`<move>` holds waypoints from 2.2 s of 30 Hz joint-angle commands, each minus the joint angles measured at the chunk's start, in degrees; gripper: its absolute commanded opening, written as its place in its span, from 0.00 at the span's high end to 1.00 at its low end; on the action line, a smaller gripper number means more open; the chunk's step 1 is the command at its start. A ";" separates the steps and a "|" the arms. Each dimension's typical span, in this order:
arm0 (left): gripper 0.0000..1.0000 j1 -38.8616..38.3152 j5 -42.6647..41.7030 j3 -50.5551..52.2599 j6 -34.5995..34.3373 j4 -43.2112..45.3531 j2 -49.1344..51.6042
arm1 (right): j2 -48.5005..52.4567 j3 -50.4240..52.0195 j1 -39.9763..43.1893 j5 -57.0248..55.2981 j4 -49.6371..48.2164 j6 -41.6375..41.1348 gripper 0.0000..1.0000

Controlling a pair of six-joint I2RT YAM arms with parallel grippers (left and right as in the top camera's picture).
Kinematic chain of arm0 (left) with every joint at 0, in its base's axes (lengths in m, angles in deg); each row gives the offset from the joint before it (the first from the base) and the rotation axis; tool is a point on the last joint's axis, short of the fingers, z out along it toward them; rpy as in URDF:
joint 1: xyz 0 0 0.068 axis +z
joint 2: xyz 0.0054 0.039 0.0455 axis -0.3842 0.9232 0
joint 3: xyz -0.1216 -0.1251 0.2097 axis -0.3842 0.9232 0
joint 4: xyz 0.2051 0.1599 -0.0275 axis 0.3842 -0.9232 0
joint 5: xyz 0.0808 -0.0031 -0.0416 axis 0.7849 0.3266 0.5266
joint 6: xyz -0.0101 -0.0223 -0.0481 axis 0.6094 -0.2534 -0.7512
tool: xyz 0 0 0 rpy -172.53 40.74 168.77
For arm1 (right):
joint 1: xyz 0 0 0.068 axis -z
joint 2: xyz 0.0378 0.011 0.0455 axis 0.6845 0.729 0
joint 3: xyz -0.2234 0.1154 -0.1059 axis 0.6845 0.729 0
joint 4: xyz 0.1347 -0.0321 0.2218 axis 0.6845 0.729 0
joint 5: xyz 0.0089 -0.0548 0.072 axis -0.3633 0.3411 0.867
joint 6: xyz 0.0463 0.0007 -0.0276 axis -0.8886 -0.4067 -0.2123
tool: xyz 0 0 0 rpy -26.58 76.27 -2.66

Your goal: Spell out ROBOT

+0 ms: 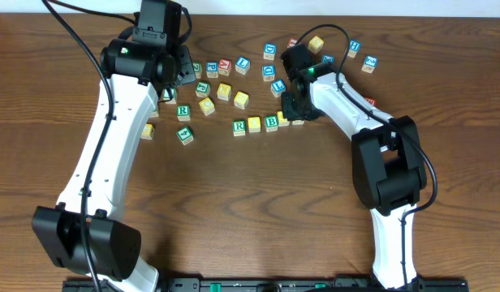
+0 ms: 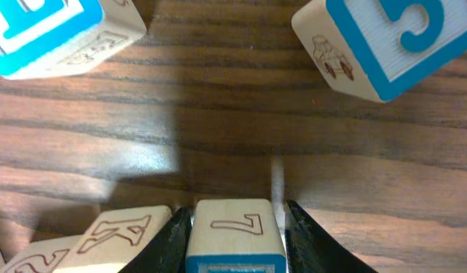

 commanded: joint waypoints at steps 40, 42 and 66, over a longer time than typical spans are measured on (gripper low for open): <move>0.92 -3.37 -4.48 11.72 -7.89 5.16 1.60 | -1.33 -6.80 0.48 4.17 -0.94 -3.67 0.76; 0.92 -4.59 -4.48 11.72 -7.91 5.16 2.89 | -1.33 -6.80 0.68 4.17 -0.07 -3.67 0.76; 0.93 -8.41 -4.81 11.76 -8.35 8.57 13.90 | -1.31 -6.78 5.46 2.78 8.94 -3.65 0.76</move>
